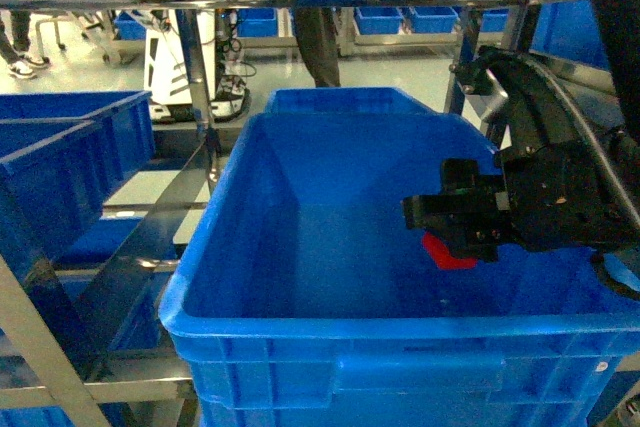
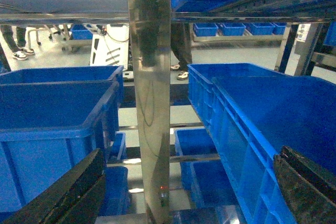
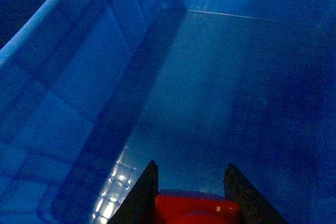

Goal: Pick red block from blue box to shelf

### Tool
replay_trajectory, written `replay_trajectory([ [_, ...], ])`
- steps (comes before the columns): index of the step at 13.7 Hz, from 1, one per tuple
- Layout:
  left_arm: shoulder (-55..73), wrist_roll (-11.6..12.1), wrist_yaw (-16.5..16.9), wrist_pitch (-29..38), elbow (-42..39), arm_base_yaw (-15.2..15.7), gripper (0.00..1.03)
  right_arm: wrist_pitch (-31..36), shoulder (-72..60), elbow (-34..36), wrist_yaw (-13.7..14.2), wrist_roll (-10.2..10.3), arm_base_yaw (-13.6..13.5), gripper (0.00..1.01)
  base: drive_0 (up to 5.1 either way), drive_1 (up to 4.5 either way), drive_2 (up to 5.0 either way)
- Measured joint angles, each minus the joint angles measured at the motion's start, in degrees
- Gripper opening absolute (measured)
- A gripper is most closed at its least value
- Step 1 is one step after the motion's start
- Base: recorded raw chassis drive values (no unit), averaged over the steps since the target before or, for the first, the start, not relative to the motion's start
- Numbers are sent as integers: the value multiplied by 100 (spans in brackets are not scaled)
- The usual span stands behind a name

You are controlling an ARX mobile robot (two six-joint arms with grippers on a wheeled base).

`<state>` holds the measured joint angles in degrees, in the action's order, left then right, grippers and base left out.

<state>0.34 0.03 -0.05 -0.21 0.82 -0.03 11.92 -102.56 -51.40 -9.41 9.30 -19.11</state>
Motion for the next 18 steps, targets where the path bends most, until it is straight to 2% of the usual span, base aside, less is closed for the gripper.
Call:
replay_trajectory([
  [5, 0, 0, 0, -2, 0, 0, 98, 160, -767, -555, 334, -319, -39, 28, 0, 0, 0],
  [7, 0, 0, 2, -2, 0, 0, 98, 162, -776, -555, 337, -319, -42, 28, 0, 0, 0],
  [10, 0, 0, 0, 0, 0, 0, 98, 581, -752, -527, 568, -444, -175, 28, 0, 0, 0],
  [11, 0, 0, 0, -2, 0, 0, 98, 780, -745, -483, 616, -472, -197, 42, 0, 0, 0],
  [12, 0, 0, 0, 0, 0, 0, 98, 721, -678, -470, 636, -492, -188, 70, 0, 0, 0],
  [15, 0, 0, 0, 0, 0, 0, 98, 658, -675, -468, 634, -490, -181, 100, 0, 0, 0],
  [16, -2, 0, 0, 0, 0, 0, 98, 654, -669, -466, 636, -492, -181, 97, 0, 0, 0],
  [18, 0, 0, 0, 0, 0, 0, 98, 649, -627, -424, 636, -490, -179, 98, 0, 0, 0],
])
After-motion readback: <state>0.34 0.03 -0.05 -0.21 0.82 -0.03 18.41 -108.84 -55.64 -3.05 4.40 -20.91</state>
